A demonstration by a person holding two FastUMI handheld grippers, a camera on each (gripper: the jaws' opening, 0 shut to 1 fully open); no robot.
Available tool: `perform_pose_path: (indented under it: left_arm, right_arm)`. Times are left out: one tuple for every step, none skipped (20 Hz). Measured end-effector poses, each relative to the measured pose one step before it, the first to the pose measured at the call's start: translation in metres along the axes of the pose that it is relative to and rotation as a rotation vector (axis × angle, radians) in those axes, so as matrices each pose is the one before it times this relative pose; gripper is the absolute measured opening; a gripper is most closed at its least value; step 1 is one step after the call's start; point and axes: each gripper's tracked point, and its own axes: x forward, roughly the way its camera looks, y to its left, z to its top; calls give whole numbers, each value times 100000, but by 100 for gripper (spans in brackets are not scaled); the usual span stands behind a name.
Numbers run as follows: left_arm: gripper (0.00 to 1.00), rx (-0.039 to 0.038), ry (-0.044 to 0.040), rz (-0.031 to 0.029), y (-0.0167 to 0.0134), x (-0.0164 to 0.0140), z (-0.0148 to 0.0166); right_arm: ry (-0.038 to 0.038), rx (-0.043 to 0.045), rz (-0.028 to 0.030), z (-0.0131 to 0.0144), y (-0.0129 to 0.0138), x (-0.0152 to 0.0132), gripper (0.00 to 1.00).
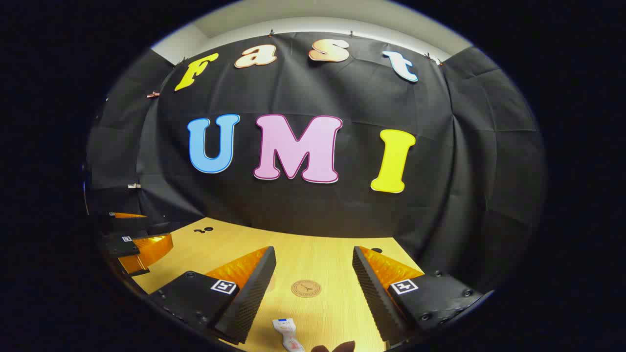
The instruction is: Put the toothbrush and toothpaste on the desktop into the cup, then pick up the cup and place it on the coaster on the desktop.
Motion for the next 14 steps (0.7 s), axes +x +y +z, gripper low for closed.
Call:
perform_pose_path:
  left_arm:
    - [99,-148,312,-186,48,4,-24]
    - [99,-39,310,-84,-60,44,-265]
    - [100,156,275,-33,30,-12,17]
    - [100,280,259,246,128,6,-179]
    - [100,125,113,151,163,-30,12]
    - [100,38,278,177,78,-6,-193]
    - [100,-84,391,37,75,-52,-25]
    - [99,-96,231,97,121,21,-152]
    - [100,-7,288,207,43,81,-238]
    - [100,-15,345,14,44,-21,-126]
    - [100,-70,464,-152,-38,-97,-68]
    - [100,-7,517,-258,-19,-48,-308]
    - [100,164,537,-247,-3,-36,-171]
    - [100,281,609,-228,-106,-45,-413]
  right_arm:
    - [124,-67,98,-74,92,-28,97]
    - [341,193,453,-115,96,-43,97]
    - [261,19,437,-71,220,0,97]
    - [165,-451,132,-76,141,-4,97]
    - [-10,-485,-30,-60,9,33,97]
    - [-59,-332,133,14,-46,45,97]
    - [87,-346,42,-3,66,58,97]
    - [151,-276,294,-106,97,-15,97]
    - [330,-370,342,-100,109,-33,97]
    - [657,-631,419,-209,104,53,97]
    - [800,-810,253,-295,71,90,97]
    - [882,-703,412,-315,137,-20,97]
    - [785,-543,160,-258,126,-9,97]
    - [1206,-502,187,-370,152,44,97]
